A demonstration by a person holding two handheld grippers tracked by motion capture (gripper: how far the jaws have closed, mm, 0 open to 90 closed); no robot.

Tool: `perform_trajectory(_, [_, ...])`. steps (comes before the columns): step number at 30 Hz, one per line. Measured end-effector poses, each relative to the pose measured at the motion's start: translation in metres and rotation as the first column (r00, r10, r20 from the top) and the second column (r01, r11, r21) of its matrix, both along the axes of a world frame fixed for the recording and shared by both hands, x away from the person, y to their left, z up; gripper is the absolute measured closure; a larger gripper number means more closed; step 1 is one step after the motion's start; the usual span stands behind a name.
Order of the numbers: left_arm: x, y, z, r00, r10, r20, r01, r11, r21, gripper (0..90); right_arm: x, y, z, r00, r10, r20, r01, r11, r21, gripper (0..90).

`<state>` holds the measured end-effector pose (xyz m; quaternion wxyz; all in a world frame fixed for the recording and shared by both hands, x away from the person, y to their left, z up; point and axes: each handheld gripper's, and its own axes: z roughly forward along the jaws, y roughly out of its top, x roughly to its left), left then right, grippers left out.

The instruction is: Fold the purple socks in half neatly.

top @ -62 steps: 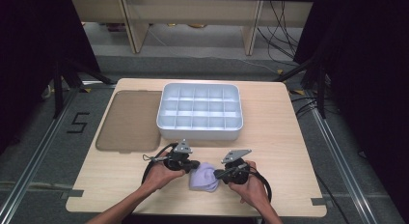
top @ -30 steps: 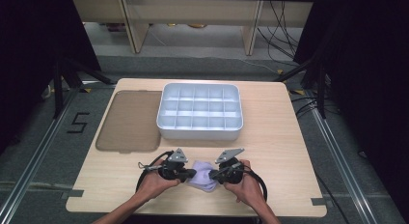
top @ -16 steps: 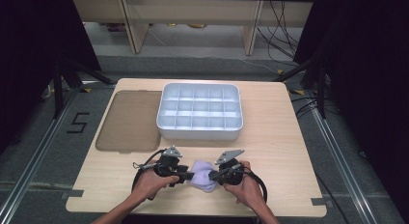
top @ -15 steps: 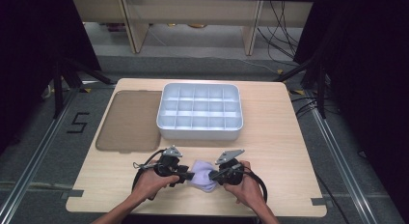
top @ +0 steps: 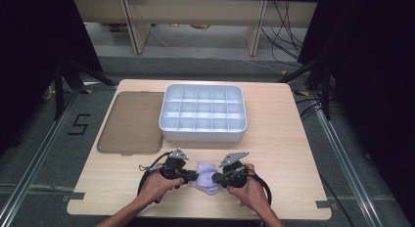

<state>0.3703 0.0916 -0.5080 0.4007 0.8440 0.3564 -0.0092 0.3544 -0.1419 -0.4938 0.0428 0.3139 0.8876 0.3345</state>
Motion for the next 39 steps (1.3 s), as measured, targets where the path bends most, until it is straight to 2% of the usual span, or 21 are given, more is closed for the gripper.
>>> perform_trajectory(2, [-0.001, 0.000, 0.001, 0.9998, -0.005, 0.018, 0.005, 1.0000, 0.008, 83.7, 0.001, 0.000, 0.000, 0.9997, 0.023, 0.011, -0.023, 1.000, 0.011, 84.7])
perform_trajectory(3, [-0.002, -0.001, 0.002, 0.9998, 0.005, 0.020, -0.005, 1.0000, 0.004, 83.9, 0.001, 0.000, -0.002, 0.9989, 0.018, 0.044, -0.019, 1.000, 0.014, 84.6])
perform_trajectory(4, [-0.002, 0.000, 0.003, 0.9993, -0.006, 0.036, 0.005, 0.9998, 0.020, 84.0, 0.000, 0.000, 0.000, 0.9995, 0.003, 0.030, -0.004, 1.000, 0.023, 84.6])
perform_trajectory(5, [-0.002, 0.000, 0.004, 0.9993, -0.002, 0.038, 0.001, 0.9998, 0.019, 84.1, -0.002, 0.000, 0.003, 0.9994, 0.003, 0.034, -0.004, 1.000, 0.031, 84.6])
perform_trajectory(8, [-0.002, 0.002, 0.008, 0.9985, -0.009, 0.054, 0.008, 0.9996, 0.027, 84.1, -0.004, 0.001, 0.008, 0.9979, 0.034, 0.055, -0.037, 0.998, 0.059, 84.8])
perform_trajectory(9, [-0.002, 0.002, 0.009, 0.9983, -0.008, 0.058, 0.006, 0.9994, 0.034, 84.1, -0.006, 0.004, 0.008, 0.9975, 0.021, 0.068, -0.027, 0.996, 0.085, 84.9])
perform_trajectory(10, [-0.003, 0.002, 0.010, 0.9979, -0.007, 0.064, 0.004, 0.9994, 0.036, 84.0, -0.007, 0.005, 0.011, 0.9975, 0.037, 0.060, -0.042, 0.996, 0.077, 85.0])
perform_trajectory(14, [-0.002, 0.004, 0.013, 0.9970, -0.015, 0.076, 0.011, 0.9988, 0.048, 84.0, -0.009, 0.018, 0.010, 0.9955, 0.078, 0.054, -0.083, 0.992, 0.099, 85.1])
perform_trajectory(17, [-0.001, 0.006, 0.016, 0.9963, -0.033, 0.079, 0.028, 0.9975, 0.065, 84.0, -0.010, 0.029, 0.006, 0.9954, 0.089, 0.037, -0.092, 0.992, 0.088, 85.2])
perform_trajectory(18, [-0.001, 0.006, 0.016, 0.9970, -0.019, 0.075, 0.016, 0.9987, 0.048, 84.0, -0.009, 0.032, 0.004, 0.9952, 0.092, 0.035, -0.094, 0.992, 0.080, 85.2])
perform_trajectory(23, [0.000, 0.008, 0.015, 0.9975, -0.017, 0.069, 0.013, 0.9987, 0.049, 84.0, -0.008, 0.044, -0.006, 0.9933, 0.115, 0.009, -0.116, 0.992, 0.055, 85.6])
perform_trajectory(25, [0.000, 0.010, 0.016, 0.9963, -0.040, 0.076, 0.035, 0.9967, 0.073, 84.0, -0.007, 0.047, -0.010, 0.9932, 0.116, 0.009, -0.116, 0.991, 0.060, 86.3])
perform_trajectory(26, [-0.001, 0.009, 0.015, 0.9970, -0.022, 0.075, 0.018, 0.9984, 0.053, 84.0, -0.007, 0.047, -0.009, 0.9927, 0.120, 0.003, -0.120, 0.992, 0.041, 86.4])
perform_trajectory(28, [-0.001, 0.010, 0.016, 0.9966, -0.026, 0.078, 0.022, 0.9982, 0.056, 84.0, -0.007, 0.046, -0.008, 0.9928, 0.120, -0.009, -0.119, 0.992, 0.048, 86.3])
perform_trajectory(29, [-0.001, 0.010, 0.016, 0.9965, -0.025, 0.080, 0.020, 0.9980, 0.060, 84.0, -0.005, 0.046, -0.008, 0.9917, 0.128, 0.011, -0.128, 0.990, 0.051, 86.2])
perform_trajectory(30, [0.000, 0.012, 0.017, 0.9951, -0.048, 0.086, 0.041, 0.9954, 0.087, 84.0, -0.005, 0.045, -0.007, 0.9935, 0.113, 0.010, -0.114, 0.991, 0.070, 86.1])
perform_trajectory(31, [0.000, 0.012, 0.017, 0.9941, -0.053, 0.094, 0.044, 0.9948, 0.092, 84.0, -0.003, 0.042, -0.003, 0.9935, 0.113, 0.018, -0.114, 0.991, 0.067, 86.1])
perform_trajectory(34, [-0.001, 0.011, 0.017, 0.9945, -0.043, 0.095, 0.034, 0.9949, 0.095, 83.9, 0.005, 0.033, 0.010, 0.9962, 0.063, 0.060, -0.069, 0.993, 0.094, 86.1])
perform_trajectory(37, [-0.002, 0.012, 0.020, 0.9933, -0.052, 0.103, 0.041, 0.9934, 0.108, 83.9, 0.015, 0.029, 0.015, 0.9951, 0.012, 0.098, -0.024, 0.993, 0.117, 86.3])
perform_trajectory(38, [-0.002, 0.013, 0.020, 0.9922, -0.065, 0.107, 0.052, 0.9914, 0.121, 83.9, 0.020, 0.027, 0.017, 0.9948, 0.008, 0.102, -0.018, 0.995, 0.099, 86.4])
perform_trajectory(39, [-0.002, 0.012, 0.020, 0.9929, -0.051, 0.107, 0.040, 0.9935, 0.107, 83.9, 0.024, 0.027, 0.017, 0.9947, 0.001, 0.103, -0.011, 0.995, 0.096, 86.4])
